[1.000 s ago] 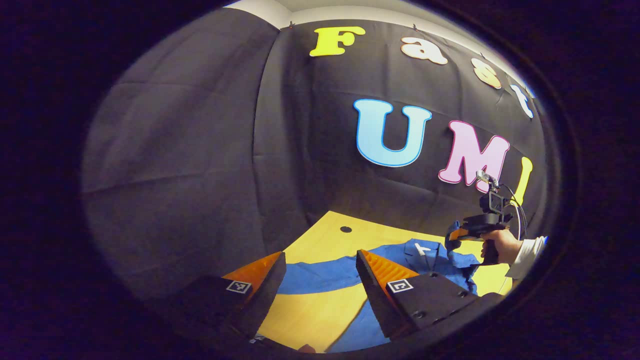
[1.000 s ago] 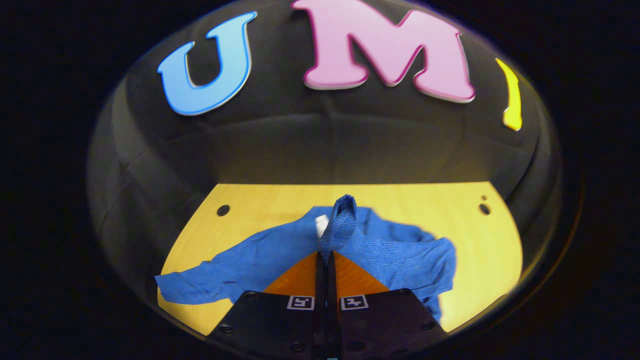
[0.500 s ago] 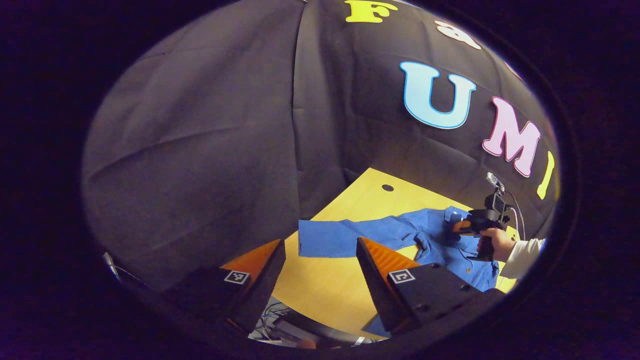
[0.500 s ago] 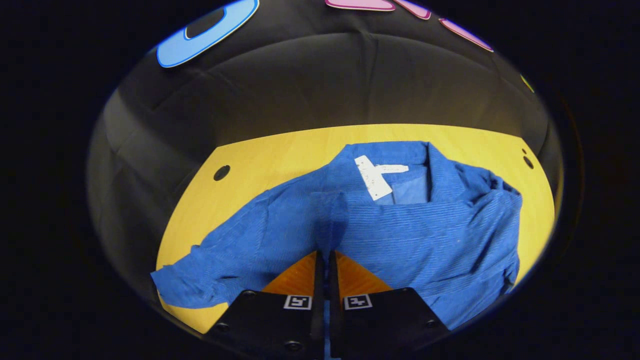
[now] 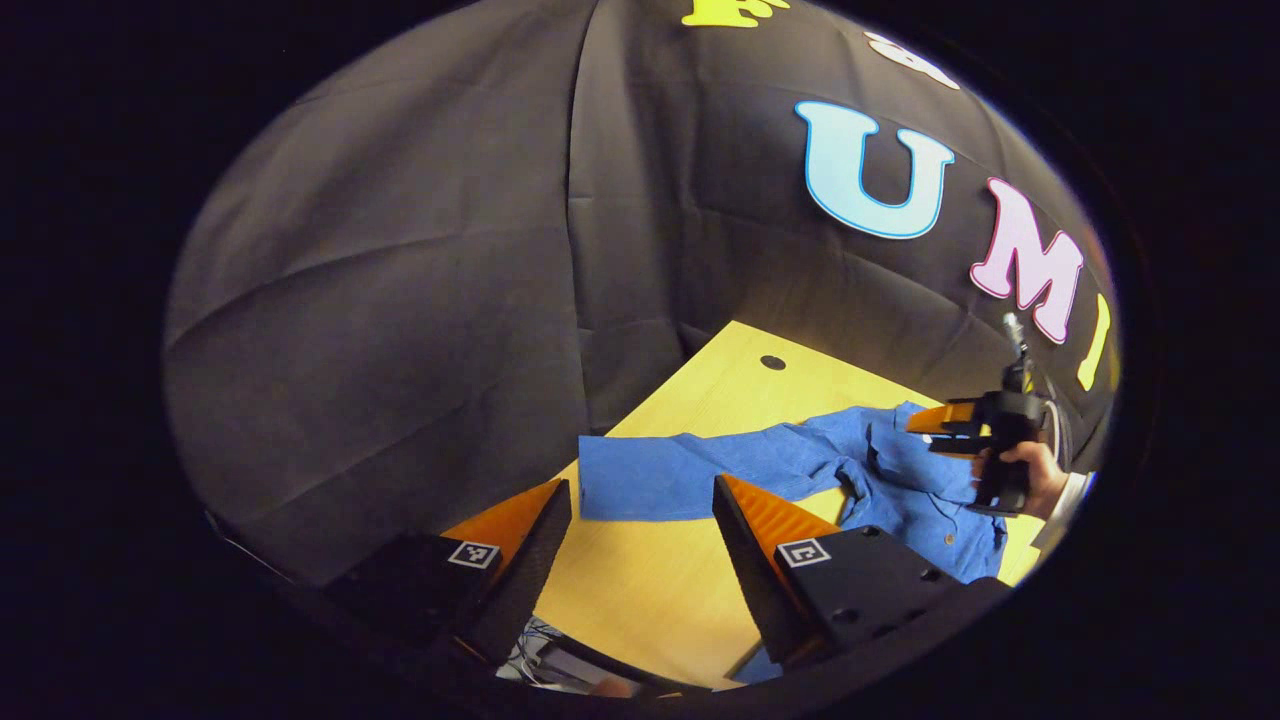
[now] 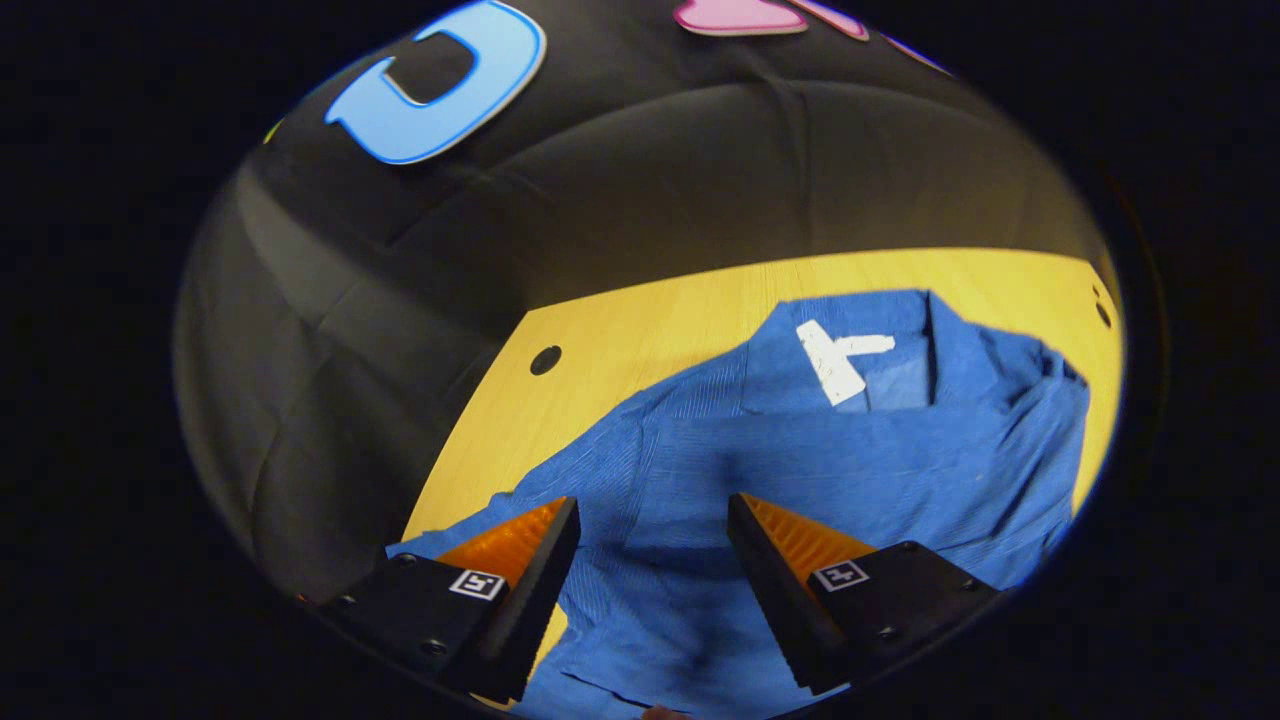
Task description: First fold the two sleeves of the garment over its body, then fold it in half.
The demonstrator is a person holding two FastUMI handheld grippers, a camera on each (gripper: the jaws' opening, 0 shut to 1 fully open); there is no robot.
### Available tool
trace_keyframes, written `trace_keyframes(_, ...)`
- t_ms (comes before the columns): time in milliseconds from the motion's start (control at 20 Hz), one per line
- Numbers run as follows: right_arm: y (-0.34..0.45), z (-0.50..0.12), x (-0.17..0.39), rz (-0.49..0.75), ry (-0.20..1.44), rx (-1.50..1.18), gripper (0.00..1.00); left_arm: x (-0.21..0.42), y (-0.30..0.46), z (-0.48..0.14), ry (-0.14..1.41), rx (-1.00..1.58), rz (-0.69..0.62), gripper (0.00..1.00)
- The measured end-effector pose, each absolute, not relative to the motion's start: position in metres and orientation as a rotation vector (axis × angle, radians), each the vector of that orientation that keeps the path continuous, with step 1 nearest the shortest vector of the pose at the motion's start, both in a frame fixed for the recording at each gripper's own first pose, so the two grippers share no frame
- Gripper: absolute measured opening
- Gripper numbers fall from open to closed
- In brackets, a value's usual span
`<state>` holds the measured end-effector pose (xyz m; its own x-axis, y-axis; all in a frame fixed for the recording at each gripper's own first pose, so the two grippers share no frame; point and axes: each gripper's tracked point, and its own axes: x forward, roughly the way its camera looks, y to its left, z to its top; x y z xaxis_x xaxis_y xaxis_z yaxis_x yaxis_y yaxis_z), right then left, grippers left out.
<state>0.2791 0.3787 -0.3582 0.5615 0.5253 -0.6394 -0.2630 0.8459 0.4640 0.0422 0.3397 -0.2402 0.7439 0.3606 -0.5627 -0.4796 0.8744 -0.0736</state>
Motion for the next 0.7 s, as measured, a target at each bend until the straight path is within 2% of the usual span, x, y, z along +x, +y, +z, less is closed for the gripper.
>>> trace_keyframes(150,0.345,-0.312,0.268,0.536,0.764,0.255,0.95,0.070,0.357,-0.269,0.631,-0.292,0.446,0.83)
trace_keyframes(350,0.293,-0.271,0.258,0.532,0.704,0.237,0.96,0.093,0.394,-0.315,0.756,-0.290,0.496,0.84)
trace_keyframes(450,0.257,-0.269,0.251,0.487,0.712,0.207,0.95,0.103,0.407,-0.341,0.808,-0.288,0.519,0.81)
trace_keyframes(500,0.243,-0.269,0.247,0.469,0.721,0.206,0.95,0.106,0.407,-0.349,0.825,-0.306,0.522,0.84)
trace_keyframes(550,0.230,-0.269,0.243,0.454,0.726,0.206,0.96,0.109,0.406,-0.352,0.835,-0.329,0.513,0.82)
trace_keyframes(700,0.200,-0.272,0.234,0.403,0.736,0.209,0.96,0.119,0.415,-0.365,0.886,-0.297,0.525,0.84)
